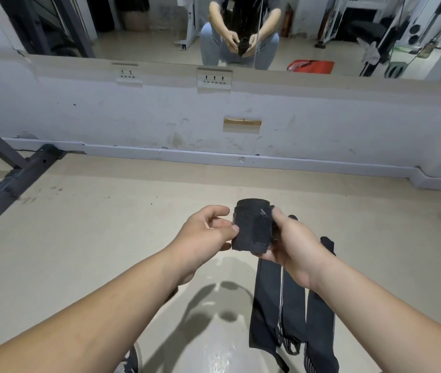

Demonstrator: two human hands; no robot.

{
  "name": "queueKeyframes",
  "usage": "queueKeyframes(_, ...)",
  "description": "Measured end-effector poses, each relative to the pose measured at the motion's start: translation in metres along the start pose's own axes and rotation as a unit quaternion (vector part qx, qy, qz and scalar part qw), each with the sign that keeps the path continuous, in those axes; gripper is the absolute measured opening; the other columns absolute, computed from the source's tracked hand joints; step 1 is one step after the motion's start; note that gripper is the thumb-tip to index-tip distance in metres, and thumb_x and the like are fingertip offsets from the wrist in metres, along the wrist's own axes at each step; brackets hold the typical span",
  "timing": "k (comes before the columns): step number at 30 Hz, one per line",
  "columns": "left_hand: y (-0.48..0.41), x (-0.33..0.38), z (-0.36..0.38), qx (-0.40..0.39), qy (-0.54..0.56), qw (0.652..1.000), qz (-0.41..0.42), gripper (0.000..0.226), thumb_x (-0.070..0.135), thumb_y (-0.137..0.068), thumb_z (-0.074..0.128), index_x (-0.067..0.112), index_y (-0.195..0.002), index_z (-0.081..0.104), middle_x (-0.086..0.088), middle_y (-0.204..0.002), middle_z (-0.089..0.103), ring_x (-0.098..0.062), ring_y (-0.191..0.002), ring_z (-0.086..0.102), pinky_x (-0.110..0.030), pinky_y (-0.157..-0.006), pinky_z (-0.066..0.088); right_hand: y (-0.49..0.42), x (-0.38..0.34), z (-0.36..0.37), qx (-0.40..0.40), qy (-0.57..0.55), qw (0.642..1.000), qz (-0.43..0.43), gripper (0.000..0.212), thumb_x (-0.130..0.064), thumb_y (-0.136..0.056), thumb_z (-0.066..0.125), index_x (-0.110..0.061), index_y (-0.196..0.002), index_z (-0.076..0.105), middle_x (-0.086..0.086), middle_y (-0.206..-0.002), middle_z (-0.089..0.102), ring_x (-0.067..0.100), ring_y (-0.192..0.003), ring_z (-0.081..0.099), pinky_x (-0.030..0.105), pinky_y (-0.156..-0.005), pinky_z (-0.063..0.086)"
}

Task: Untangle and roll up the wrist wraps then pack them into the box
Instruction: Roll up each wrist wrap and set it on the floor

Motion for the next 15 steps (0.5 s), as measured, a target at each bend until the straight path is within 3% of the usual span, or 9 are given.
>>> queueKeyframes(2, 0.002, -0.004, 0.004, -0.020, 0.000, 1.000, -0.005, 0.056, 0.040, -0.079, 0.081, 0.020, -0.129, 0.067, 0.000, -0.119, 0.075, -0.023, -0.110, 0.073, -0.045, -0.107, 0.055, 0.006, 0.000, 0.011, -0.037, -0.053, 0.998, 0.010, 0.059, -0.059, -0.109, 0.031, -0.020, -0.126, 0.072, 0.005, -0.120, 0.078, 0.025, -0.111, 0.075, 0.044, -0.101, 0.054)
queueKeyframes(4, 0.009, -0.004, 0.018, -0.086, 0.036, 0.996, -0.011, 0.050, 0.047, -0.085, 0.080, 0.016, -0.124, 0.072, 0.000, -0.114, 0.077, -0.021, -0.105, 0.072, -0.043, -0.112, 0.051, 0.012, 0.002, 0.022, -0.062, -0.078, 0.995, 0.018, 0.066, -0.067, -0.106, 0.029, -0.023, -0.128, 0.072, 0.004, -0.124, 0.077, 0.023, -0.116, 0.073, 0.045, -0.107, 0.049)
queueKeyframes(6, 0.015, -0.003, 0.025, -0.131, 0.088, 0.987, -0.012, 0.048, 0.043, -0.088, 0.077, 0.014, -0.127, 0.073, -0.007, -0.118, 0.077, -0.025, -0.114, 0.071, -0.044, -0.116, 0.046, 0.013, 0.008, 0.030, -0.075, -0.082, 0.993, 0.026, 0.069, -0.073, -0.103, 0.026, -0.029, -0.132, 0.071, -0.001, -0.130, 0.075, 0.018, -0.123, 0.068, 0.044, -0.109, 0.044)
queueKeyframes(9, 0.017, -0.002, 0.018, -0.126, 0.130, 0.984, -0.001, 0.047, 0.030, -0.089, 0.082, 0.020, -0.133, 0.069, -0.013, -0.131, 0.073, -0.031, -0.128, 0.066, -0.048, -0.118, 0.046, 0.011, 0.020, 0.037, -0.089, -0.032, 0.995, 0.040, 0.067, -0.081, -0.099, 0.021, -0.045, -0.132, 0.067, -0.016, -0.132, 0.072, 0.005, -0.130, 0.060, 0.042, -0.105, 0.039)
queueKeyframes(12, 0.015, -0.017, 0.005, -0.092, 0.123, 0.988, -0.021, 0.055, 0.020, -0.083, 0.089, 0.023, -0.134, 0.067, -0.010, -0.122, 0.077, -0.028, -0.118, 0.073, -0.044, -0.111, 0.053, 0.005, 0.035, 0.035, -0.083, 0.026, 0.994, 0.071, 0.059, -0.076, -0.102, 0.024, -0.044, -0.126, 0.068, -0.015, -0.123, 0.075, 0.009, -0.120, 0.066, 0.047, -0.103, 0.050)
queueKeyframes(15, 0.007, -0.052, -0.018, -0.012, 0.056, 0.996, -0.062, 0.057, 0.017, -0.075, 0.094, 0.018, -0.125, 0.067, -0.003, -0.108, 0.081, -0.019, -0.100, 0.078, -0.035, -0.097, 0.061, -0.012, 0.053, 0.018, -0.012, 0.151, 0.984, 0.097, 0.052, -0.058, -0.107, 0.037, -0.021, -0.121, 0.071, 0.000, -0.100, 0.076, 0.022, -0.094, 0.070, 0.044, -0.095, 0.056)
Point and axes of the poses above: each hand's wrist, its own y-axis away from the middle knuckle, its own z-axis out of the palm, x = y × z, the point moved 10 cm from there along -y, towards the middle knuckle
